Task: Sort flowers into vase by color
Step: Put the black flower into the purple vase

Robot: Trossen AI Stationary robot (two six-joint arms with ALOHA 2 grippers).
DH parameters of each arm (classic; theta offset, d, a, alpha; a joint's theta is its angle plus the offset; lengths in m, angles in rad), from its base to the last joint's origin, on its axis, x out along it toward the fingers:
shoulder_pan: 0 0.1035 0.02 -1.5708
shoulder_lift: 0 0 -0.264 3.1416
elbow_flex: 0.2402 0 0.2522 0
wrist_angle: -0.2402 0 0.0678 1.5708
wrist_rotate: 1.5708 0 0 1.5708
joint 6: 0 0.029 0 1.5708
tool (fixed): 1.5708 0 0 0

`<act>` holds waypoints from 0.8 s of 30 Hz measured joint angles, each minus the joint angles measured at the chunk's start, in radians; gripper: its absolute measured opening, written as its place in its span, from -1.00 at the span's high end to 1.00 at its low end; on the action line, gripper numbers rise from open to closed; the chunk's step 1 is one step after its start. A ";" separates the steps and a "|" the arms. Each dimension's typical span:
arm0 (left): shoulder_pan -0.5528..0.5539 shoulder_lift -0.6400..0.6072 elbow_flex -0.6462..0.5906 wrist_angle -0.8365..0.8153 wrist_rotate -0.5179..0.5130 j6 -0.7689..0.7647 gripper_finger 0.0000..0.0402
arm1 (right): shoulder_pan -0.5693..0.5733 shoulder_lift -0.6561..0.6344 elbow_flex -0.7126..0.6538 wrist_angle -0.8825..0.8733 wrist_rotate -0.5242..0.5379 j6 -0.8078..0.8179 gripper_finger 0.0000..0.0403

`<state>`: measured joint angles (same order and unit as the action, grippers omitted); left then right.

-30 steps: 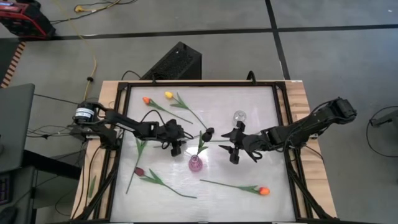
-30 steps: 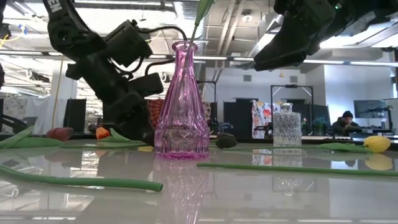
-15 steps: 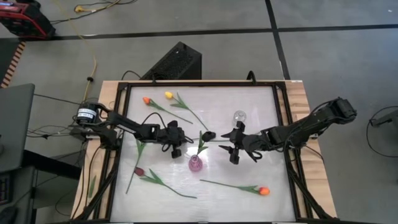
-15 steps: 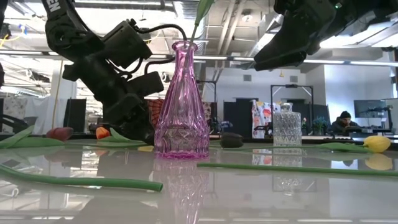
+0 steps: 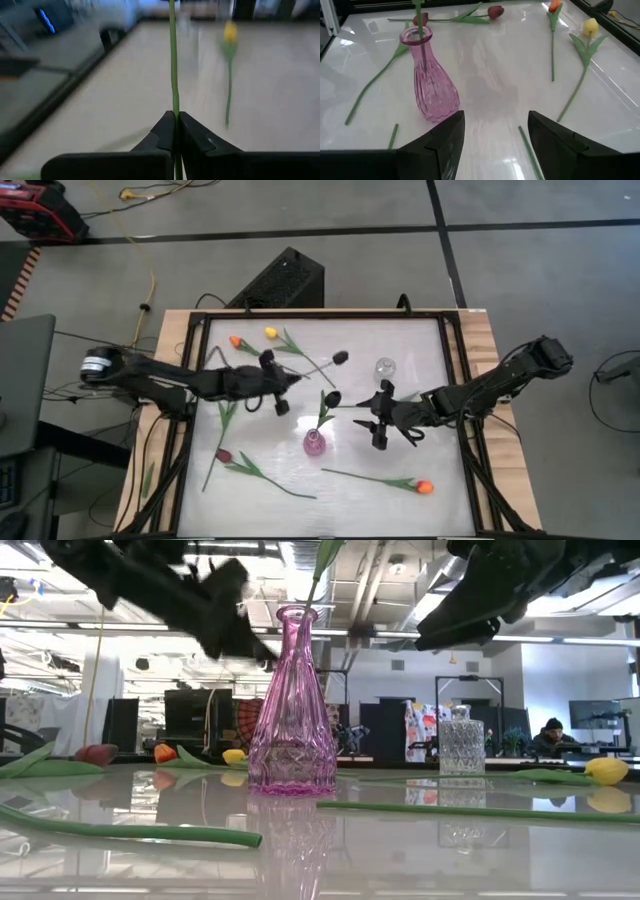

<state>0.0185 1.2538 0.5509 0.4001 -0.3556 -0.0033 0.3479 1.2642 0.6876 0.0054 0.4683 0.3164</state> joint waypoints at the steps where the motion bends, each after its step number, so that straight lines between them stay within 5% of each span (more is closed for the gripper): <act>1: 0.000 -0.034 -0.014 0.046 0.002 0.000 1.00 | 0.000 0.000 0.000 0.000 0.000 0.000 -0.21; 4: 0.000 -0.143 -0.081 0.241 0.071 0.000 1.00 | 0.000 0.000 0.000 0.017 0.000 0.000 -0.21; 13: -0.001 -0.286 -0.316 0.945 0.541 -0.090 1.00 | 0.023 0.000 0.000 0.179 -0.008 -0.122 -0.21; 24: -0.023 -0.284 -0.328 0.948 0.670 -0.158 1.00 | 0.077 0.000 0.058 0.429 -0.371 -0.233 -0.21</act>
<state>-0.0049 0.9698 0.2234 1.3485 0.3149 -0.1609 0.4249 1.2644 0.7452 0.4344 0.0969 0.0837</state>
